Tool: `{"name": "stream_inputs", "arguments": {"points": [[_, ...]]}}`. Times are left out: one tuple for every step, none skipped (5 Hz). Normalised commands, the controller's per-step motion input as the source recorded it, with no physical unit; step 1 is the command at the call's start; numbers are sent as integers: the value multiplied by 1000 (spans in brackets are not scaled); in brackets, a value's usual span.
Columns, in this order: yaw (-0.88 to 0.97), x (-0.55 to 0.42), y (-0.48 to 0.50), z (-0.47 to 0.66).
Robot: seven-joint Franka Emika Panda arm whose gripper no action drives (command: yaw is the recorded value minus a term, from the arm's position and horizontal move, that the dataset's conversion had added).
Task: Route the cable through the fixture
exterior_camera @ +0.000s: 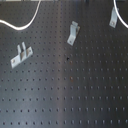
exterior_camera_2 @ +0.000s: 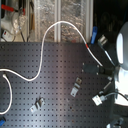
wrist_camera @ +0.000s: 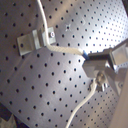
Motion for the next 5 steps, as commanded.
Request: {"name": "stream_inputs", "arguments": {"points": [[-320,-193,-139,-288],[-306,-238,-191,-183],[-294,-242,-309,-169],[-283,-200,-449,-5],[-143,1,0,51]]}}
